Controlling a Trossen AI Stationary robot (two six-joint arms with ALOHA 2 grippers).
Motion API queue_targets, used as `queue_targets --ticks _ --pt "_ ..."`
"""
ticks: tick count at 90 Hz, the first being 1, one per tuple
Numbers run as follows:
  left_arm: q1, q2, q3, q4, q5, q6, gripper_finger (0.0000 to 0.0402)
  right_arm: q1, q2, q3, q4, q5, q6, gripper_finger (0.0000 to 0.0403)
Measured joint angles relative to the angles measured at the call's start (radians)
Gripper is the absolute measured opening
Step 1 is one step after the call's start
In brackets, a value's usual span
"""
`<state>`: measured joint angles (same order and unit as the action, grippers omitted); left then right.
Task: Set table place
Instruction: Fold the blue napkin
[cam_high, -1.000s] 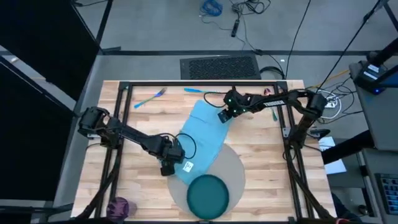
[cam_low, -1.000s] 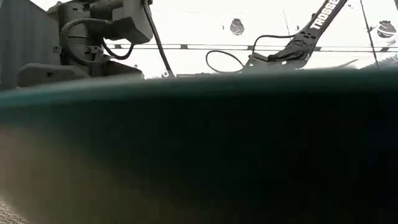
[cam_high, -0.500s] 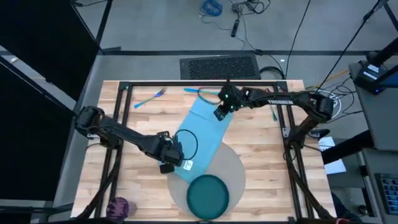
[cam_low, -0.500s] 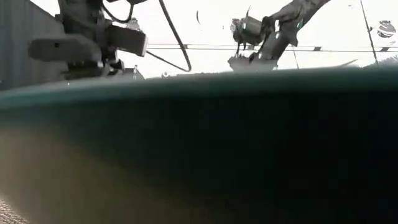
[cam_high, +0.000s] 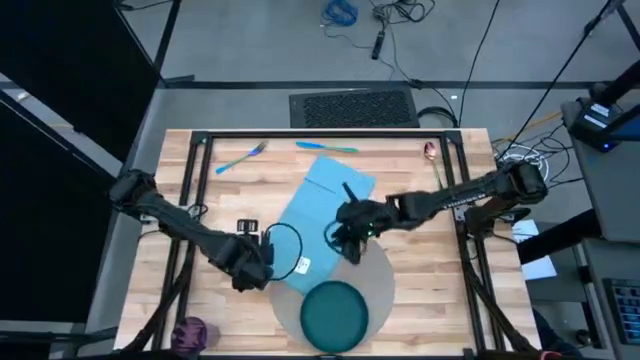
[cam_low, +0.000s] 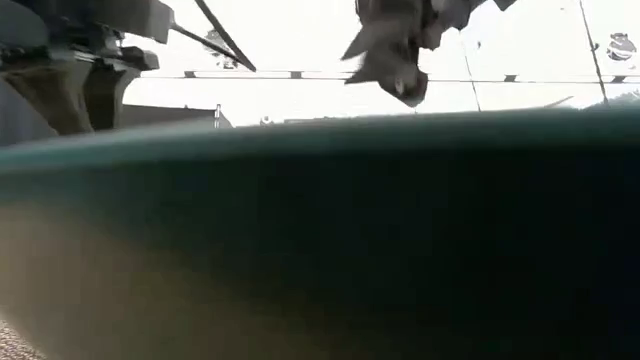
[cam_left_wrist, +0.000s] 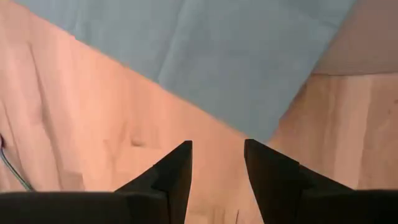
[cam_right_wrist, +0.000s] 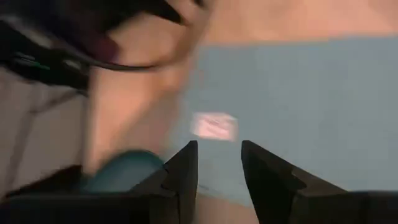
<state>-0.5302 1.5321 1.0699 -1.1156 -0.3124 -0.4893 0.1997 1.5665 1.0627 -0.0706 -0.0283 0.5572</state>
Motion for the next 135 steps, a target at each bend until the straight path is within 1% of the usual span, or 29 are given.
queue_targets --ticks 7,19,27,37,50,65,75,88,102,111,135 --pt "-0.024 -0.014 -0.032 0.039 -0.013 -0.025 0.0134 0.043 0.042 0.001 0.073 0.025 0.022 0.0109" --pt "-0.064 -0.022 -0.103 0.160 -0.013 -0.029 0.0134 0.076 0.164 0.039 0.123 0.041 0.069 0.0109" --pt "-0.079 -0.022 -0.146 0.238 -0.011 -0.020 0.0134 0.081 0.258 0.101 0.123 0.049 0.086 0.0109" --pt "-0.092 -0.014 -0.175 0.273 -0.012 0.010 0.0134 0.095 0.357 0.193 0.121 0.049 0.087 0.0109" --pt "-0.116 -0.014 -0.204 0.287 -0.011 0.060 0.0134 0.107 0.429 0.295 0.090 0.050 0.088 0.0109" --pt "-0.127 -0.014 -0.255 0.343 -0.015 0.113 0.0134 0.113 0.445 0.334 0.092 0.074 0.093 0.0109" --pt "-0.126 -0.014 -0.307 0.427 -0.022 0.138 0.0134 0.122 0.446 0.334 0.086 0.109 0.111 0.0109" --pt "-0.118 -0.014 -0.336 0.474 -0.086 0.162 0.0134 0.127 0.446 0.334 0.082 0.109 0.123 0.0109" --pt "-0.118 -0.008 -0.338 0.507 -0.060 0.175 0.0134 0.125 0.446 0.333 0.067 0.109 0.135 0.0109" --pt "-0.117 -0.006 -0.338 0.520 -0.023 0.184 0.0134 0.120 0.446 0.333 0.066 0.109 0.135 0.0109" --pt "-0.092 0.055 -0.335 0.553 0.006 0.218 0.0134 0.121 0.446 0.333 0.065 0.108 0.134 0.0109"
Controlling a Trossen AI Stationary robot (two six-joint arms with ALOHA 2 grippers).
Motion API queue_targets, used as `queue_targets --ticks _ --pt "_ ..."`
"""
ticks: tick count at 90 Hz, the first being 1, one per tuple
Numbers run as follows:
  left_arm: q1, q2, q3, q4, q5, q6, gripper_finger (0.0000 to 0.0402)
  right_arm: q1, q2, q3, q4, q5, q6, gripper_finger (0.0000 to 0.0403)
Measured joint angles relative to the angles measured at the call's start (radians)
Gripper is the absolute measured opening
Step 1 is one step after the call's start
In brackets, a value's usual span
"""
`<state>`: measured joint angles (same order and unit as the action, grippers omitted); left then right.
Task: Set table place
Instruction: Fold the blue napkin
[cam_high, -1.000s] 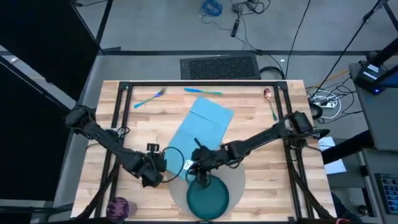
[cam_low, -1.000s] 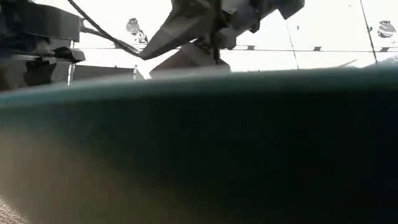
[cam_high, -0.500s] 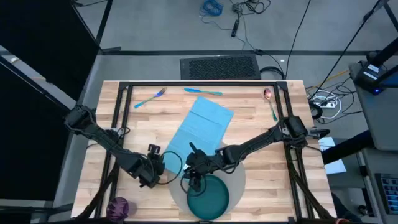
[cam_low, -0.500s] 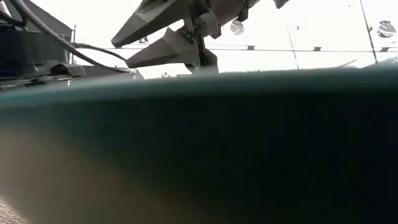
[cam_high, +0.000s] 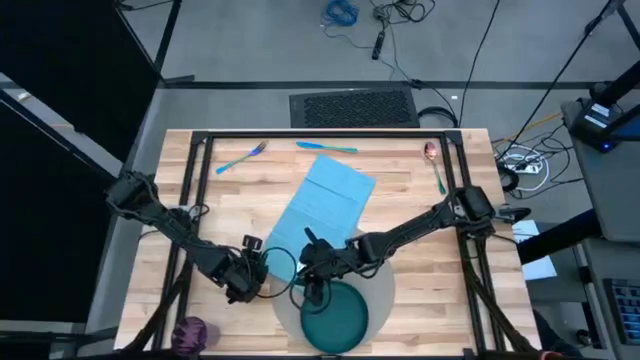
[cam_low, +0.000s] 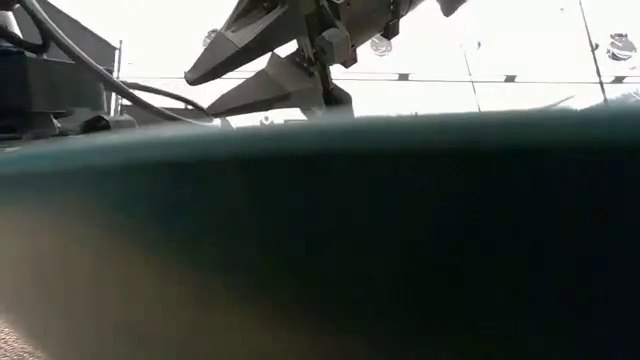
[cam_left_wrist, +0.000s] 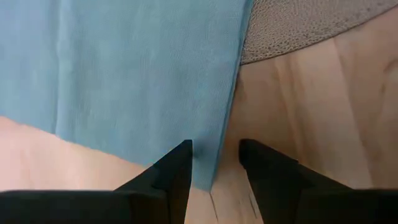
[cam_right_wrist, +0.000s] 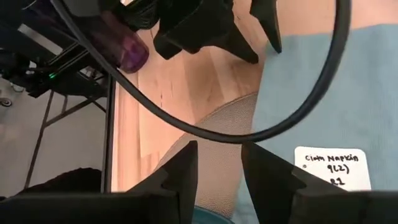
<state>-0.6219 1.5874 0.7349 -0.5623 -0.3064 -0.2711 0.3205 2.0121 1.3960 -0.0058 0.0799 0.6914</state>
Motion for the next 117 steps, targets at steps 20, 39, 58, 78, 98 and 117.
queue_targets --ticks 20,39,58,78,98,117 --pt "0.027 0.010 0.000 0.010 0.037 0.018 0.0130 0.002 -0.001 0.000 -0.014 -0.001 -0.003 0.0109" --pt "0.051 0.012 0.000 0.016 0.085 0.027 0.0069 0.002 -0.001 0.000 -0.014 -0.001 -0.003 0.0109" --pt "0.066 0.013 -0.001 0.031 0.092 0.045 0.0007 0.007 -0.002 0.000 -0.013 -0.001 0.000 0.0109" --pt "0.075 -0.003 0.015 0.026 0.081 0.018 0.0001 0.022 -0.002 0.000 -0.013 -0.003 0.002 0.0109" --pt "0.107 -0.051 0.078 -0.016 0.019 0.030 0.0000 0.036 -0.002 -0.001 -0.012 0.014 0.001 0.0109" --pt "0.132 -0.079 0.112 -0.032 0.020 0.076 0.0000 0.052 -0.002 -0.001 -0.027 0.087 -0.009 0.0110"
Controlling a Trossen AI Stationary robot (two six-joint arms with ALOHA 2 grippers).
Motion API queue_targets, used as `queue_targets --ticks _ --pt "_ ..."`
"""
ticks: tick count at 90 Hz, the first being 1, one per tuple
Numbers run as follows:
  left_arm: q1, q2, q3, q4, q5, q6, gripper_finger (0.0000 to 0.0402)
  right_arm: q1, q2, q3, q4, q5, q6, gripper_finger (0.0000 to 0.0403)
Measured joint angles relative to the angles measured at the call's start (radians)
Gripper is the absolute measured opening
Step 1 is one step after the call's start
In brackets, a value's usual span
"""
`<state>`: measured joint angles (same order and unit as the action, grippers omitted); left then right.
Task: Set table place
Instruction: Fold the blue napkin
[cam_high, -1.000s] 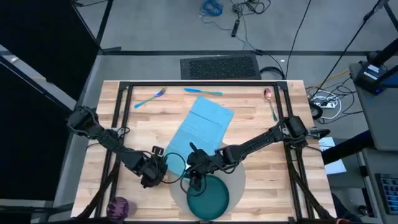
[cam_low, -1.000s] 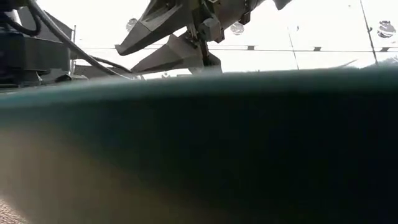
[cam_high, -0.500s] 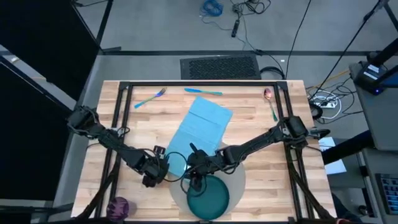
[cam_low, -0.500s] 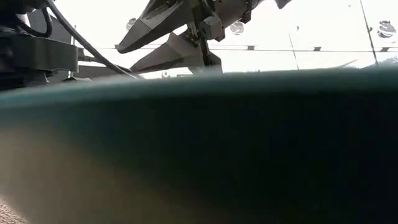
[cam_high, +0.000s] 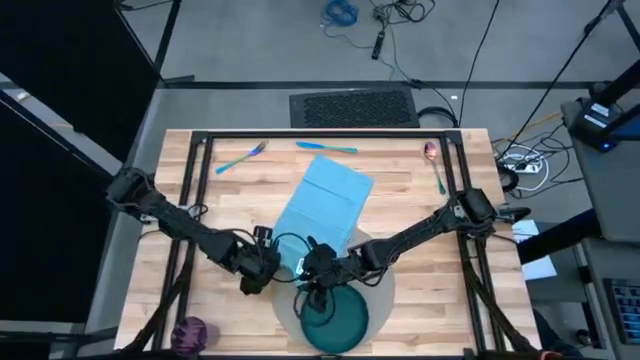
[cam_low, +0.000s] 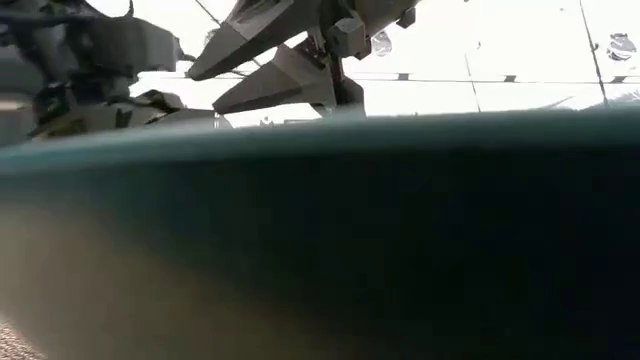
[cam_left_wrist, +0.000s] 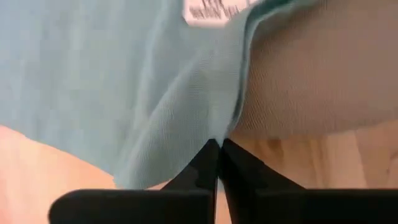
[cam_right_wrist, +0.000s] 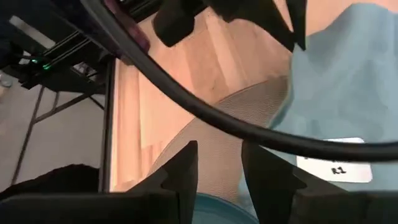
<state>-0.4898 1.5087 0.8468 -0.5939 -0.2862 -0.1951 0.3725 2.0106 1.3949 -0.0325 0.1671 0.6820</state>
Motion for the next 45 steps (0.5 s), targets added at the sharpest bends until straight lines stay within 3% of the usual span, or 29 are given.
queue_targets --ticks 45 --pt "0.038 -0.016 0.048 -0.112 -0.008 0.019 0.0000 0.016 0.000 0.000 -0.083 0.052 0.000 0.0110"
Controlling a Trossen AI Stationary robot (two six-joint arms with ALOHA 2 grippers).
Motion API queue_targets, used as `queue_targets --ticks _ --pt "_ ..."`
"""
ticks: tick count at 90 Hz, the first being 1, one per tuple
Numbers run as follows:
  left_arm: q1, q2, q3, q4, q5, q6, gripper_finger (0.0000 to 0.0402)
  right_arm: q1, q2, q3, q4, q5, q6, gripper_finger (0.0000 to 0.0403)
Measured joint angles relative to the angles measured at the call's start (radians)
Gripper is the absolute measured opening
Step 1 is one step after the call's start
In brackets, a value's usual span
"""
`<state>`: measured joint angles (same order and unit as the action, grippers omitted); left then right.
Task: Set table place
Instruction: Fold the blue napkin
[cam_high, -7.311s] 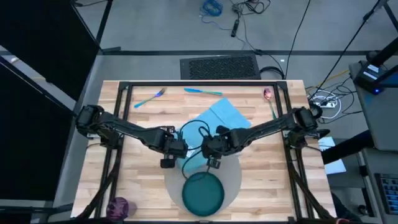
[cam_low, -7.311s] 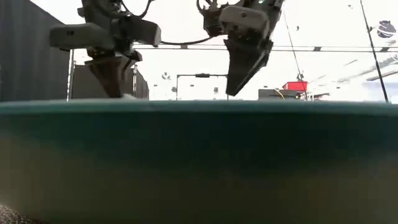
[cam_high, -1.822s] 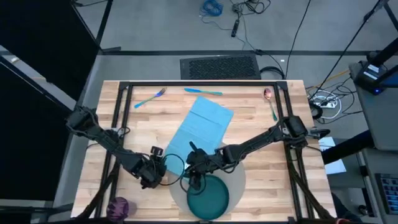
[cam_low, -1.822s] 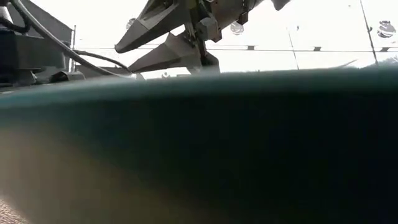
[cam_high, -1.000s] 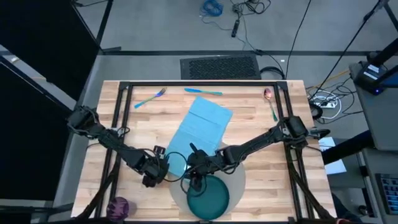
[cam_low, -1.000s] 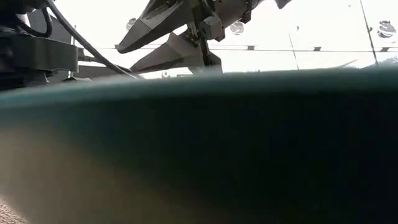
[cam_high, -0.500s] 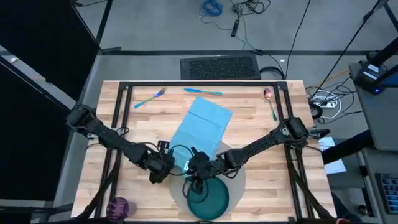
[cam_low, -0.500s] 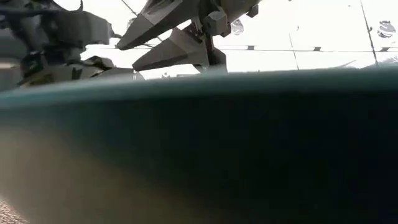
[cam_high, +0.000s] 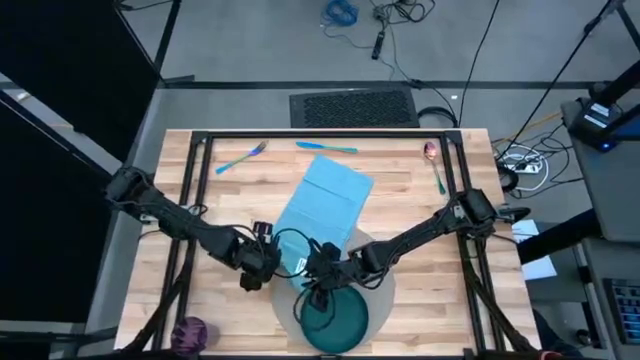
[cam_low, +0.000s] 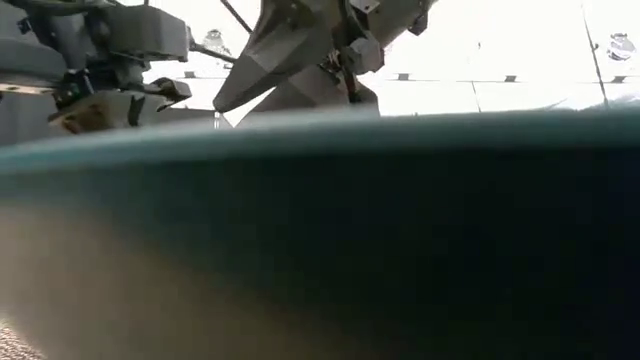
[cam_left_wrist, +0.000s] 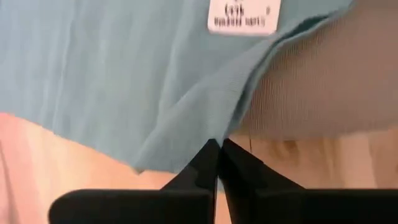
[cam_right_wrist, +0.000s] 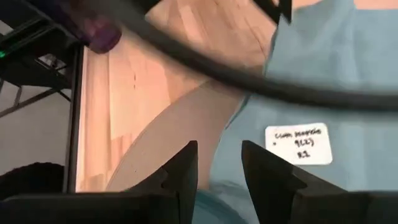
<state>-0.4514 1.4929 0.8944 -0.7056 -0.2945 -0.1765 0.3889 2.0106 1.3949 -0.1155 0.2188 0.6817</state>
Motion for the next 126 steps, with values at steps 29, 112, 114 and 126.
queue_targets --ticks 29,112,114,126 --pt "0.062 -0.119 0.000 0.026 -0.025 -0.009 0.0000 0.012 0.000 0.000 -0.013 0.066 0.013 0.0110" --pt "0.138 -0.154 0.002 0.072 0.011 0.039 0.0000 -0.008 0.105 0.000 0.110 0.145 0.077 0.0253" --pt "0.142 -0.154 0.002 0.080 0.011 0.048 0.0000 -0.008 0.110 0.000 0.110 0.147 0.080 0.0254" --pt "0.161 -0.154 0.002 0.102 0.014 0.069 0.0000 -0.010 0.121 0.000 0.113 0.155 0.088 0.0252"
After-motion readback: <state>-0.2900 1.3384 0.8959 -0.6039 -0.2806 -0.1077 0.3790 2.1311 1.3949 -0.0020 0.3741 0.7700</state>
